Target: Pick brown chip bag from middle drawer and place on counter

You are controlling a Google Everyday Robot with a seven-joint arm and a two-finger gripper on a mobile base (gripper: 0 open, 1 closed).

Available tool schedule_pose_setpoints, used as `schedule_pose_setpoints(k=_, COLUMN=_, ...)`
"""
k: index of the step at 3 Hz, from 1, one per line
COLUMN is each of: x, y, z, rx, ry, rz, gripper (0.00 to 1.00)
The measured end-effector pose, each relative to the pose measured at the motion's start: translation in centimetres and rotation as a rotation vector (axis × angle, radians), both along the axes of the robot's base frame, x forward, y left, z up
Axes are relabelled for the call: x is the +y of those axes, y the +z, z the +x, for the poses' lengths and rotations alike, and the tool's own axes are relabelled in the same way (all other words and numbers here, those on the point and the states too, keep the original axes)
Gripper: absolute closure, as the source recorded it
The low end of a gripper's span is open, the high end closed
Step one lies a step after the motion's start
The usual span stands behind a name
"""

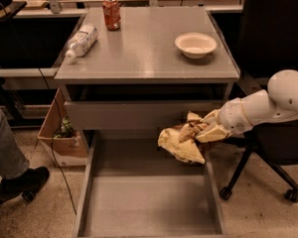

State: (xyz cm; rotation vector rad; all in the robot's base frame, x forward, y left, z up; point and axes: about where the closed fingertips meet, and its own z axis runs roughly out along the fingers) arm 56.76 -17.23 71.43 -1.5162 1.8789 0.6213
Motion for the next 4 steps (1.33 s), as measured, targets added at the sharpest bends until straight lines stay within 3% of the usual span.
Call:
schedule_pose_setpoints(k=1, x=1.1, y=5.3, z=-1.3, rx=-0.034, ry=0.031, rz=-0.044, gripper=1.0)
schedule_pose_setpoints(k=2, x=2.7, y=12.9, z=-0.9, rx=-0.123, ry=0.066, rz=-0.092, gripper=1.0)
schedule_pose_setpoints(k=3, x=3.6, y=17.5, z=0.9, rx=-0.197, ry=0.08, rz=-0.108, gripper=1.0)
schedule_pose_setpoints(k=4, x=4.0, y=20.4, z=4.4, rx=-0.246, ry=0.094, rz=-0.078, gripper=1.0)
